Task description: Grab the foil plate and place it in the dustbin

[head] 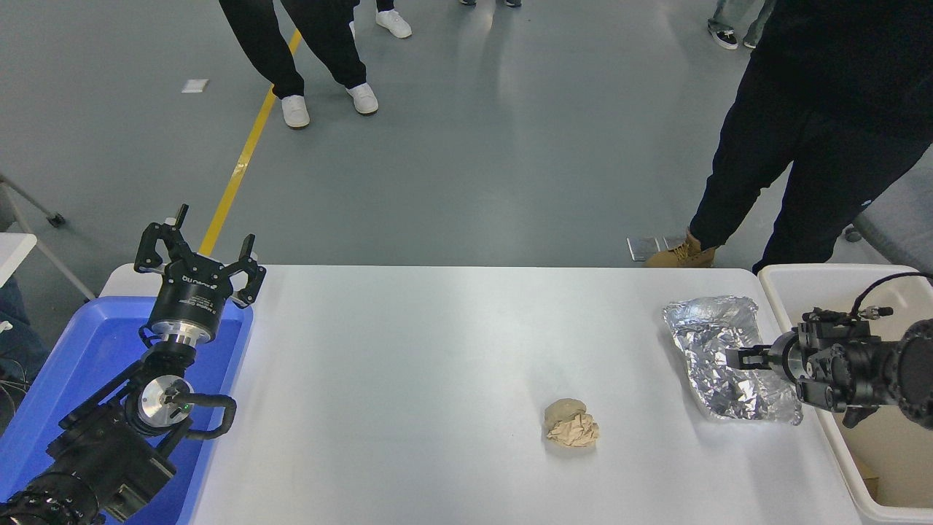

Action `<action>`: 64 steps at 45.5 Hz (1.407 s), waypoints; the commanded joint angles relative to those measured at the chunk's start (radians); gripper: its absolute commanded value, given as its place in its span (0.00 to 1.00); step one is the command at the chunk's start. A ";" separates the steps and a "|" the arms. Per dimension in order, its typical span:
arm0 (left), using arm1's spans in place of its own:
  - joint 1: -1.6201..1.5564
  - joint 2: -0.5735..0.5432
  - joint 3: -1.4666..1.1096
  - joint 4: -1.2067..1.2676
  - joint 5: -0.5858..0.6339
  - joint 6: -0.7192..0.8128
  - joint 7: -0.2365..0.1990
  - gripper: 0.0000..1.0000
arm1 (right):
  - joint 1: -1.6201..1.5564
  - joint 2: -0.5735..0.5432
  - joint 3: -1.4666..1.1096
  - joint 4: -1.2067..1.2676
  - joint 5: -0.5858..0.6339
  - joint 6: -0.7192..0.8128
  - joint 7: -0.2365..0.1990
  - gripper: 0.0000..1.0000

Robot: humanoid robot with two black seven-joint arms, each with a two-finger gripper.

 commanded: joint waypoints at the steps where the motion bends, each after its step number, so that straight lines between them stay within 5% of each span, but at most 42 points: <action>1: 0.000 -0.001 0.000 0.001 0.000 0.000 0.000 0.98 | -0.039 -0.009 0.008 -0.009 0.002 -0.047 0.000 0.51; 4: 0.000 0.000 0.000 0.001 0.000 0.000 0.000 0.98 | -0.039 -0.009 0.014 -0.008 0.002 -0.047 0.000 0.40; 28: 0.000 0.000 0.000 0.001 0.000 0.000 0.000 0.98 | -0.041 0.001 0.060 0.009 0.003 -0.048 0.038 0.20; 34: 0.000 -0.001 0.000 0.001 0.000 0.000 0.000 0.98 | -0.043 0.001 0.060 0.015 0.003 -0.048 0.060 0.00; 64: 0.000 -0.001 0.000 0.001 0.000 0.000 0.000 0.98 | 0.123 -0.073 0.069 0.110 0.003 -0.029 0.064 0.00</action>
